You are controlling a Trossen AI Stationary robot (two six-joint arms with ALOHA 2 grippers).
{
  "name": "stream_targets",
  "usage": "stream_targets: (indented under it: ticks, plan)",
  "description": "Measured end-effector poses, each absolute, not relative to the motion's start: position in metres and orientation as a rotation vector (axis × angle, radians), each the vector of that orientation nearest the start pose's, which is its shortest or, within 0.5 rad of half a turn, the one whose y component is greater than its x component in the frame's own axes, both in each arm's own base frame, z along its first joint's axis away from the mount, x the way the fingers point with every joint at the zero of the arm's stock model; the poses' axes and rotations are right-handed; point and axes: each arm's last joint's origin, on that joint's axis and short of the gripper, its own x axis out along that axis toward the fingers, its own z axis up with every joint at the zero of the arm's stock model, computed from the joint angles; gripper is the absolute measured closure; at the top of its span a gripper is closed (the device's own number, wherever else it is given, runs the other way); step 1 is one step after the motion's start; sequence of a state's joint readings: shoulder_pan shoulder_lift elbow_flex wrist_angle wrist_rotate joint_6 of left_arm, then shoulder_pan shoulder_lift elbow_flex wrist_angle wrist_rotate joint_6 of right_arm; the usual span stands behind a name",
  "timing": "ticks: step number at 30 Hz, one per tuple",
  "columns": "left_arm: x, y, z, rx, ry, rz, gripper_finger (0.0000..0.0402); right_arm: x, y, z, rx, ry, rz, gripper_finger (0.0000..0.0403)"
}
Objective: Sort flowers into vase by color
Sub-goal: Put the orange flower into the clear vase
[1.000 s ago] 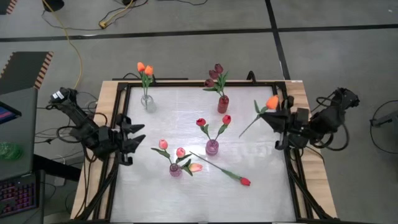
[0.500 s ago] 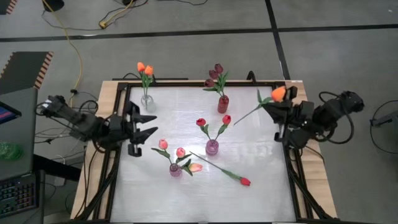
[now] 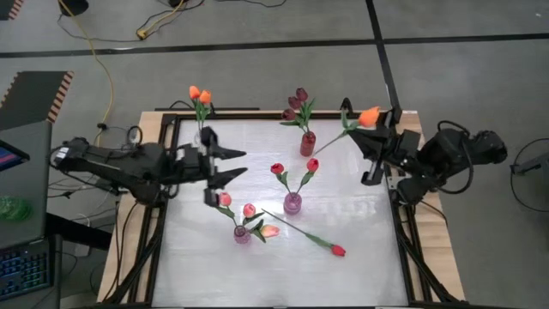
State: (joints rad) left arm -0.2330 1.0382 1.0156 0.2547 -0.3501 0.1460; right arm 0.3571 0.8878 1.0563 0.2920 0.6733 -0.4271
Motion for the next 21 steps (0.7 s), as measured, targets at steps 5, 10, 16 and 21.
stream_targets:
  ticks: [5,10,16,21]
  plan:
    - [0.248,-0.032,0.416,0.102,-0.150,0.111,0.0237,0.178,0.039,0.453,-0.212,-0.315,-0.410,0.0372]
    - [0.274,-0.021,0.424,0.157,-0.114,0.123,0.0237,0.193,0.035,0.451,-0.233,-0.285,-0.446,0.0372]
    - [0.305,-0.009,0.427,0.235,-0.085,0.176,0.0237,0.203,0.030,0.447,-0.249,-0.261,-0.480,0.0372]
    - [0.332,-0.001,0.426,0.303,-0.062,0.205,0.0237,0.208,0.028,0.444,-0.258,-0.244,-0.491,0.0371]
